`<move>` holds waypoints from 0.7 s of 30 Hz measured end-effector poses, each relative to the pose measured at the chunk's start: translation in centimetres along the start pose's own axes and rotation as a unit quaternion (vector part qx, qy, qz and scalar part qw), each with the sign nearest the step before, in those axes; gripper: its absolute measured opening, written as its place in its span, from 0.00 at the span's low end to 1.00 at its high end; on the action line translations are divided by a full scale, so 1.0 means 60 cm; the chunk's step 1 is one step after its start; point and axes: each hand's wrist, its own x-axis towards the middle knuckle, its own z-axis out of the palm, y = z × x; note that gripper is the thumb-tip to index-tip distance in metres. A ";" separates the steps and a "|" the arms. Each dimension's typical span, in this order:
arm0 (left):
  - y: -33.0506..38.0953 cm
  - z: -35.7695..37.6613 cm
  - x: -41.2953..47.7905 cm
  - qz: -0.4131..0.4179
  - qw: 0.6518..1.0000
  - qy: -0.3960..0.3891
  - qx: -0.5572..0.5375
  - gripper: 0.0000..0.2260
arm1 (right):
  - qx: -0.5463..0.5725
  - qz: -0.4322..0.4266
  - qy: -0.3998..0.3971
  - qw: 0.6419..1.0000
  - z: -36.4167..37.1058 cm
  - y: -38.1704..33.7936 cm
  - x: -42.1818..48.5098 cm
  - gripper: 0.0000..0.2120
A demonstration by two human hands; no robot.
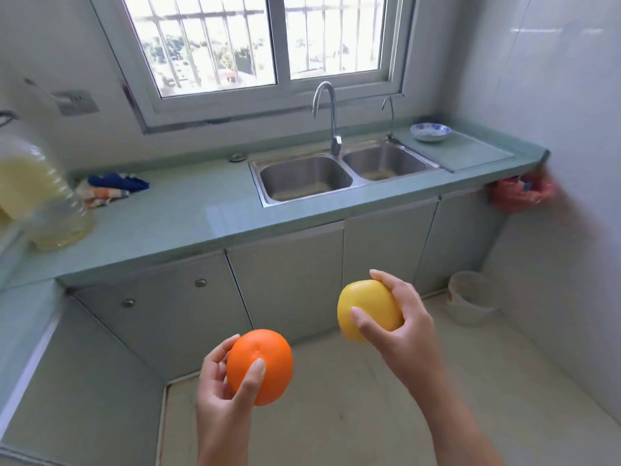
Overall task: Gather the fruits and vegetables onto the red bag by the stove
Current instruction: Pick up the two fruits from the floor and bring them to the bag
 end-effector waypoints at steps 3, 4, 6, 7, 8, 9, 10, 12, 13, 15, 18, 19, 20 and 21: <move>0.052 0.000 0.034 0.038 0.999 -0.012 0.004 0.27 | -0.004 -0.030 0.010 0.999 -0.004 -0.052 0.037 0.30; 0.069 0.002 0.045 0.050 0.999 -0.019 0.005 0.27 | -0.006 -0.037 0.007 0.999 -0.003 -0.068 0.048 0.29; 0.102 0.007 0.070 0.072 0.997 -0.030 0.003 0.27 | -0.009 -0.049 -0.003 0.999 0.003 -0.097 0.067 0.28; 0.116 0.009 0.084 0.082 0.996 -0.034 0.000 0.28 | -0.013 -0.056 -0.009 0.998 0.007 -0.111 0.077 0.28; 0.129 0.012 0.099 0.090 0.995 -0.038 0.001 0.28 | -0.018 -0.064 -0.014 0.998 0.012 -0.123 0.089 0.27; 0.140 0.013 0.115 0.097 0.994 -0.043 0.005 0.29 | -0.023 -0.070 -0.015 0.997 0.020 -0.135 0.100 0.27; 0.149 0.013 0.131 0.103 0.993 -0.048 0.007 0.29 | -0.025 -0.075 -0.016 0.997 0.030 -0.145 0.111 0.27; 0.165 0.010 0.161 0.114 0.992 -0.058 0.009 0.28 | -0.026 -0.085 -0.016 0.996 0.054 -0.164 0.133 0.27; 0.174 0.008 0.174 0.117 0.991 -0.062 0.017 0.28 | -0.026 -0.089 -0.016 0.996 0.067 -0.171 0.142 0.27; 0.188 0.004 0.197 0.121 0.990 -0.065 0.039 0.28 | -0.026 -0.092 -0.017 0.995 0.095 -0.181 0.161 0.28; 0.203 -0.004 0.231 0.125 0.989 -0.053 0.058 0.27 | -0.012 -0.089 -0.024 0.996 0.135 -0.190 0.185 0.29; 0.207 -0.008 0.240 0.127 0.989 -0.046 0.063 0.27 | -0.007 -0.089 -0.031 0.996 0.147 -0.191 0.193 0.29; 0.209 -0.014 0.249 0.131 0.988 -0.039 0.070 0.26 | -0.003 -0.089 -0.040 0.995 0.158 -0.191 0.199 0.29; 0.210 -0.019 0.255 0.135 0.987 -0.032 0.077 0.26 | -0.001 -0.089 -0.050 0.995 0.167 -0.191 0.205 0.29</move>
